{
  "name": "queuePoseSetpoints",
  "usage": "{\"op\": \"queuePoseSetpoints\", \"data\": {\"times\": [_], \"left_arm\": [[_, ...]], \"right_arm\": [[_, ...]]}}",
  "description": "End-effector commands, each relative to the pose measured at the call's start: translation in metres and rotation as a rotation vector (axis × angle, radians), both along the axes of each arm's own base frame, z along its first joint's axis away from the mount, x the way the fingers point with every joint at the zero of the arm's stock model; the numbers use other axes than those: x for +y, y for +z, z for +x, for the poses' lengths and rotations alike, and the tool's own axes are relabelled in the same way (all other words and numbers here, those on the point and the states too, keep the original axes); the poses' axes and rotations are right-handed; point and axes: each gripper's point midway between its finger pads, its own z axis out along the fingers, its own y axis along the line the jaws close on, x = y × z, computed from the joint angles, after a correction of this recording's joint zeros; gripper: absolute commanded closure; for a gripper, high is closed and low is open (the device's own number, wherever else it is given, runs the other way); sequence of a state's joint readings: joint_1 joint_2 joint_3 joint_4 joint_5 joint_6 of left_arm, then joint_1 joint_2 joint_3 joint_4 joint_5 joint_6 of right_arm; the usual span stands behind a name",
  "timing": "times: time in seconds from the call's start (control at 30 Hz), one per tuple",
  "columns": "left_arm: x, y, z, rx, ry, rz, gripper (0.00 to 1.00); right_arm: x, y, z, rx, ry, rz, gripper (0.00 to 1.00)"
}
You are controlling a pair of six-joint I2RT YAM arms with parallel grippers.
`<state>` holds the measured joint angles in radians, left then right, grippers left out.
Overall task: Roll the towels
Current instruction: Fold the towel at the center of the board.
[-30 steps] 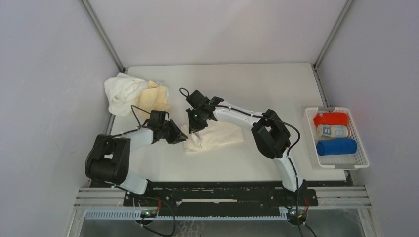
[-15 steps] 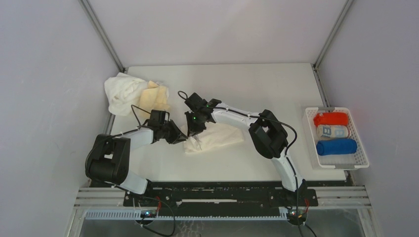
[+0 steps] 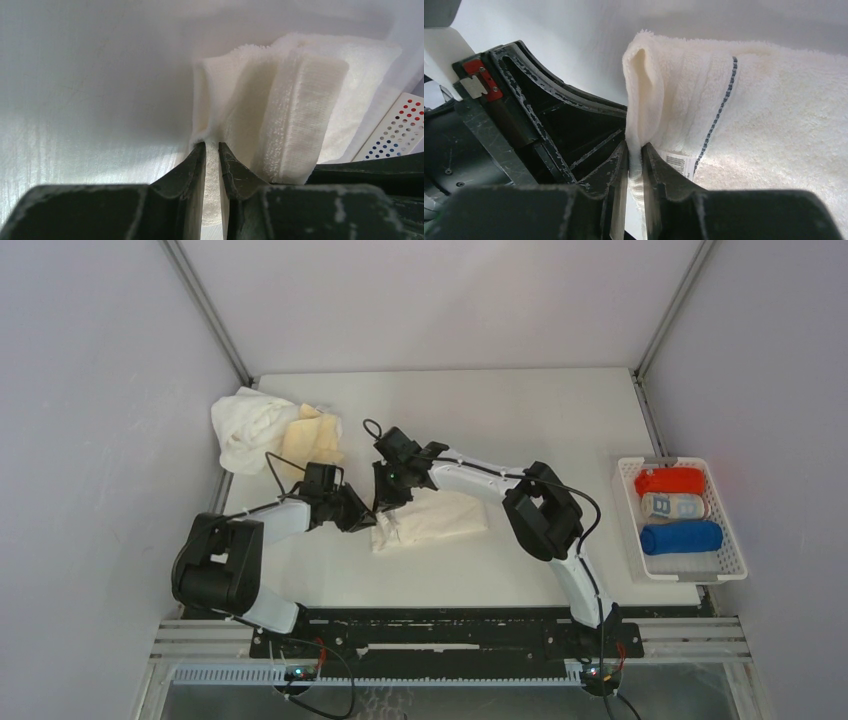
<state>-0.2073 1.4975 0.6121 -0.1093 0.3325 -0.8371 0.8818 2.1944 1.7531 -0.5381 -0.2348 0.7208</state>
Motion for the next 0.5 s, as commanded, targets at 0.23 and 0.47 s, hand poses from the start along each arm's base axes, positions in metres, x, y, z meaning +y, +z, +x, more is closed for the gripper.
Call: {"op": "queuePoseSetpoints", "data": {"times": [0.23,0.47], "left_arm": [[0.026,-0.001,-0.021,0.052,0.045,0.145,0.74],[0.047,0.017,-0.024,0.021,0.124,0.215,0.67]], "right_arm": [[0.014,0.038,-0.002,-0.031,0.041,0.127,0.73],[0.009,0.090,-0.005,-0.102,0.084,0.220,0.48]]}}
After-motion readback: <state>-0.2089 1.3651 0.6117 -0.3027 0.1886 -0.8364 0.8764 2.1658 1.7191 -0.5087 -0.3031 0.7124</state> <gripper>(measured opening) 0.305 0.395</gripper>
